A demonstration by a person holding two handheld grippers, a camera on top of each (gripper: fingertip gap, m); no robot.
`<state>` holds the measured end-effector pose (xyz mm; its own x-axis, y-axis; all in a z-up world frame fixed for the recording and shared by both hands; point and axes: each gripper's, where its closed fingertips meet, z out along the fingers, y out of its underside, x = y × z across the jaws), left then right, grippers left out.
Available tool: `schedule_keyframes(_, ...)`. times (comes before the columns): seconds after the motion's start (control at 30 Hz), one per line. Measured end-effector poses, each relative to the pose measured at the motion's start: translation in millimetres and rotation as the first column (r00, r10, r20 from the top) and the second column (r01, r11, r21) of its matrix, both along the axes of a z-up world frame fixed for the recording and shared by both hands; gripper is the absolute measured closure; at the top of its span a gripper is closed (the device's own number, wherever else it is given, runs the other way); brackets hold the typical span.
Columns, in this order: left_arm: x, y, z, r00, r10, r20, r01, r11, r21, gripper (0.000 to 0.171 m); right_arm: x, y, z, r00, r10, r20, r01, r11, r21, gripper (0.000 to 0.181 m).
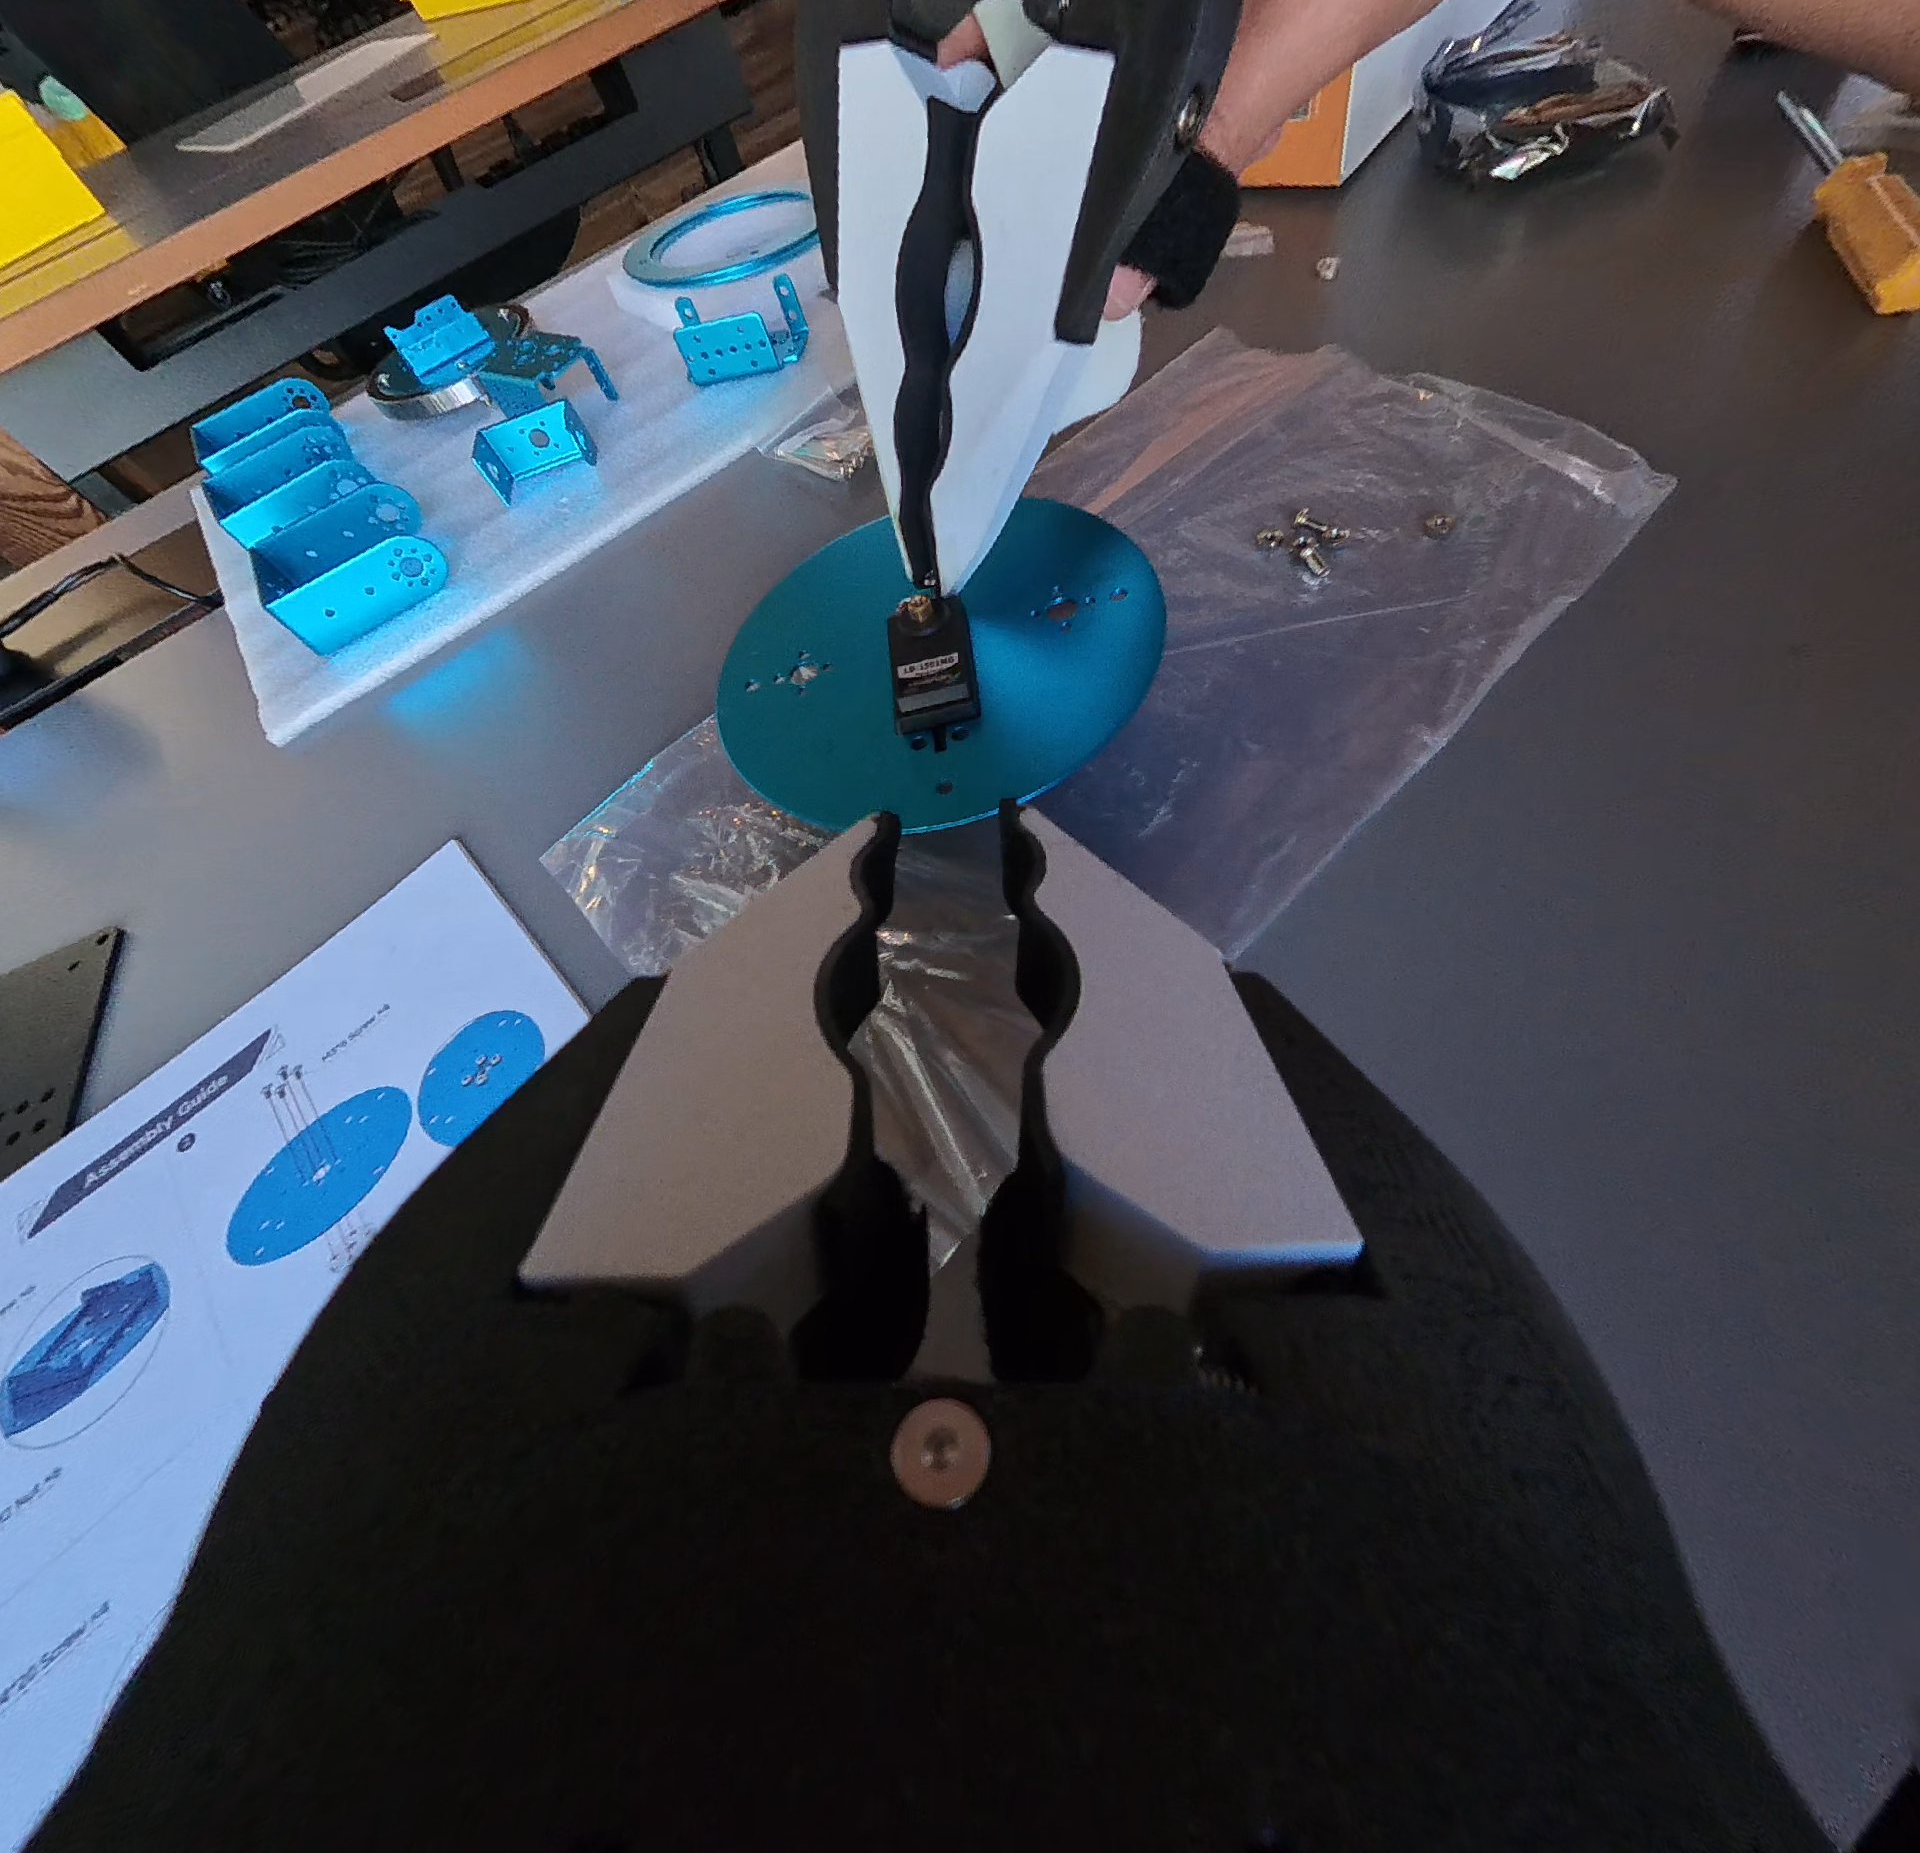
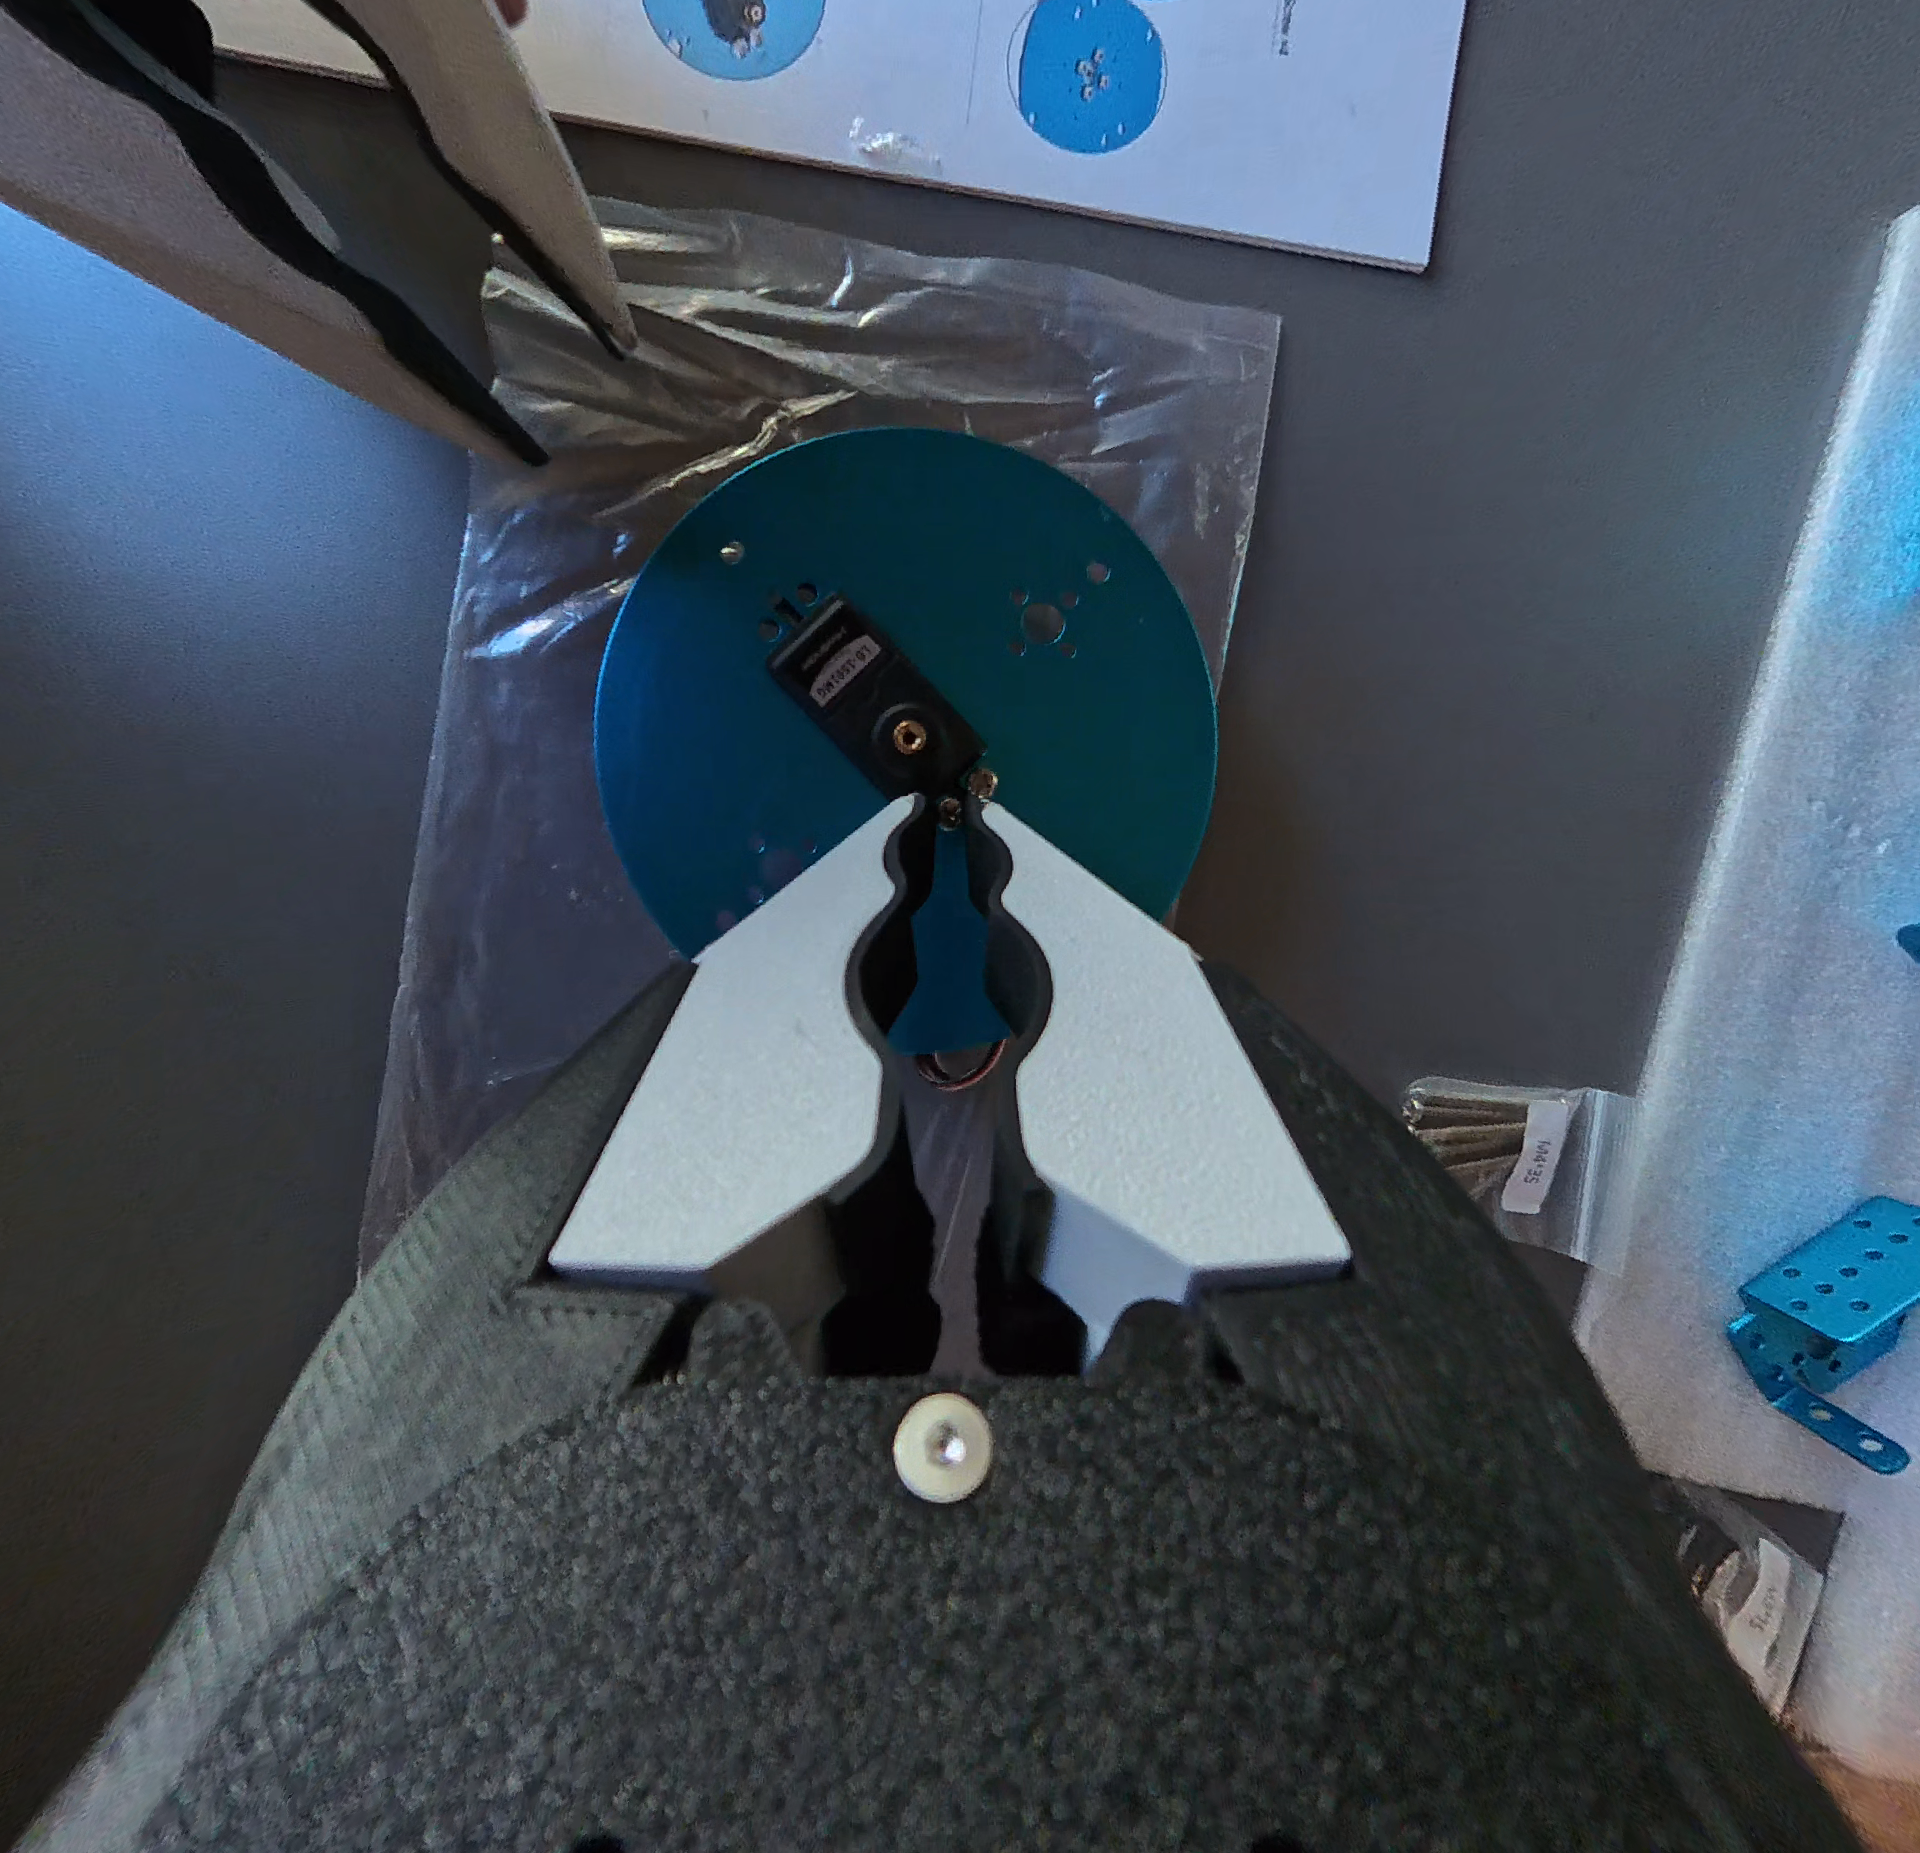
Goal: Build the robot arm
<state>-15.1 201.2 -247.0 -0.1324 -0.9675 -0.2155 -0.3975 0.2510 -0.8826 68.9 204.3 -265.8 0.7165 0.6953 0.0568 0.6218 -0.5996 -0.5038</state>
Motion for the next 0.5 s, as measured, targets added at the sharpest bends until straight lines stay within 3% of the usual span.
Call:
schedule_keyframes(0.1, -0.8, 0.6, -4.2, 1.000, 0.003, -0.018, -0.003, 1.000, 0.003, 0.152, -0.5, 1.4, 5.0, 1.000, -0.004, -0.006, 0.004, 1.000, 0.024, 0.176)
schedule_keyframes(0.3, 2.3, -2.0, -11.5, 0.999, -0.018, -0.043, 0.020, 0.999, 0.043, 0.151, -36.7, -3.5, 24.4, 0.978, 0.092, -0.186, -0.073, 0.992, 0.105, 0.176)
schedule_keyframes(0.4, 7.1, -3.2, -8.1, 0.999, -0.049, -0.009, 0.050, 0.985, 0.166, 0.152, -48.1, -5.8, 22.7, 0.965, 0.148, -0.214, -0.119, 0.982, 0.145, 0.177)
schedule_keyframes(0.5, 10.0, -5.7, -8.4, 0.994, -0.105, -0.029, 0.108, 0.936, 0.336, 0.152, -49.2, -3.9, 17.1, 0.971, 0.167, -0.169, -0.141, 0.978, 0.156, 0.176)
